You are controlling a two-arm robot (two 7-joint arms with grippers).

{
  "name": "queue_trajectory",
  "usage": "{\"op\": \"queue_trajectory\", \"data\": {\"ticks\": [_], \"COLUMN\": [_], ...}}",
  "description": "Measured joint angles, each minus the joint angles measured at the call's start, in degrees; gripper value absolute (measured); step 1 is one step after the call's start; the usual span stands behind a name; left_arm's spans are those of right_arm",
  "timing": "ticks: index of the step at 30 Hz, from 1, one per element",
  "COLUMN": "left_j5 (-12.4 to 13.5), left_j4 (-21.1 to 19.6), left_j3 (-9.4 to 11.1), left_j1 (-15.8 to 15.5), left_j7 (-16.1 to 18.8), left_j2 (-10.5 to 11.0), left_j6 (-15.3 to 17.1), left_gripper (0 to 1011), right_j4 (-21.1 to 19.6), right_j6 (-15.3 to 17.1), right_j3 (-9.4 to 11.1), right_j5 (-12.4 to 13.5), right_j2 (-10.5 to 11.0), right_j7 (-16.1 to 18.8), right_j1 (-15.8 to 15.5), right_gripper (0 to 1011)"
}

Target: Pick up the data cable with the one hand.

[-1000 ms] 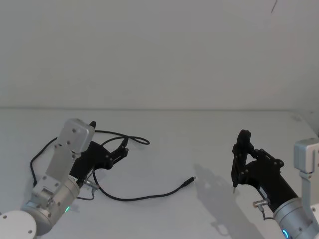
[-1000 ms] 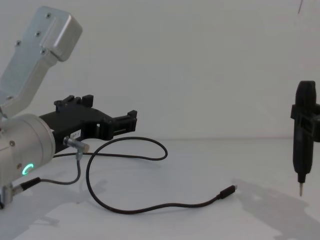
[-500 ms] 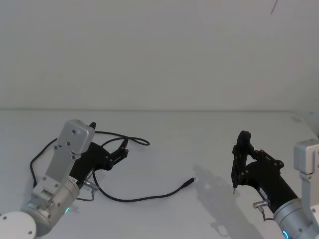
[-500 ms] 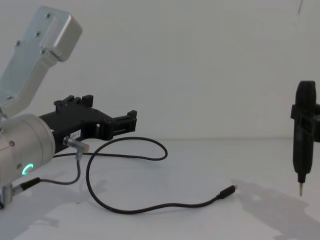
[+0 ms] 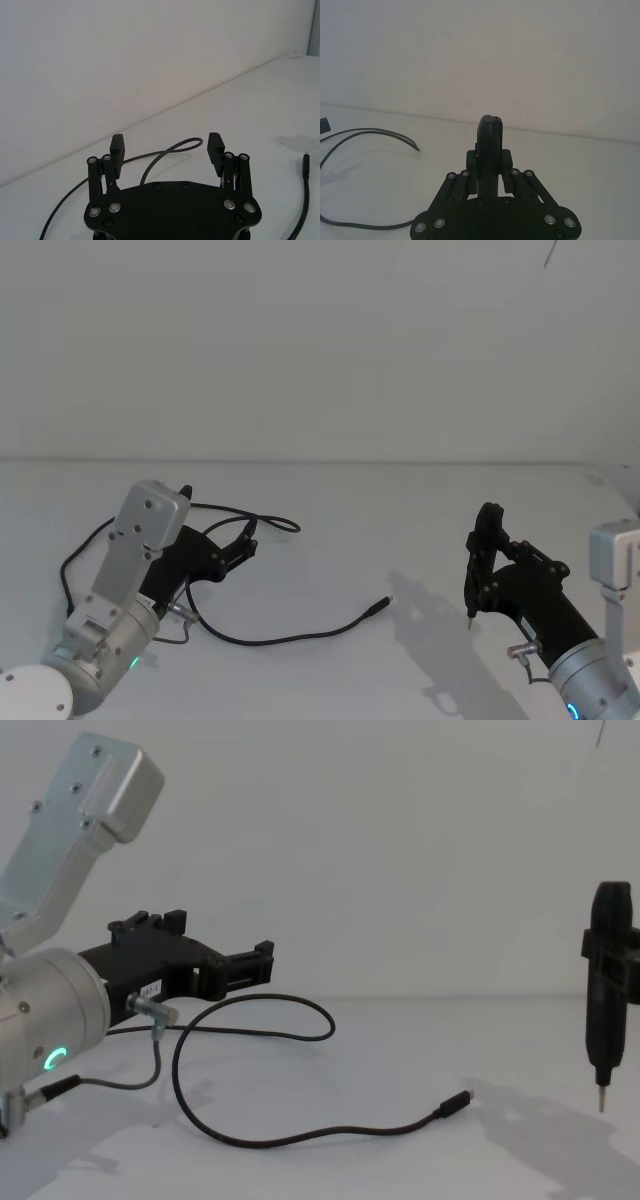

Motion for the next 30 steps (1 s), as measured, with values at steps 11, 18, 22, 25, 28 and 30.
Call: {"op": "queue_trajectory", "data": {"ticks": [11,18,22,25,28,30], "left_j5": [0.0,-0.4,-0.9,-1.4,-2.0,-2.2], "left_j4": [0.3,0.5,0.5,0.4,0.3,0.2], "left_j3": [0.3,1.2,1.8,2.2,2.6,2.8], "left_j1": [-0.7,-2.2,-3.0,-3.8,-4.5,-4.9], "left_j7": [-1.2,-4.8,-7.3,-9.7,-12.3,-13.6], "left_j2": [0.0,0.7,1.5,2.2,3.0,3.4], "left_j6": [0.7,2.2,3.3,4.3,5.4,5.9], "left_gripper": [1001,1001,1001,1001,1001,1001], "right_j4": [0.0,0.0,0.0,0.0,0.0,0.0], "right_j6": [0.0,0.0,0.0,0.0,0.0,0.0], "right_j3": [0.0,0.0,0.0,0.0,0.0,0.0], "right_j5": [0.0,0.0,0.0,0.0,0.0,0.0], "right_j2": [0.0,0.0,0.0,0.0,0.0,0.0], "right_j7": [0.0,0.0,0.0,0.0,0.0,0.0], "right_j1": [0.0,0.0,0.0,0.0,0.0,0.0], "right_gripper": [279,279,279,279,279,279]}}
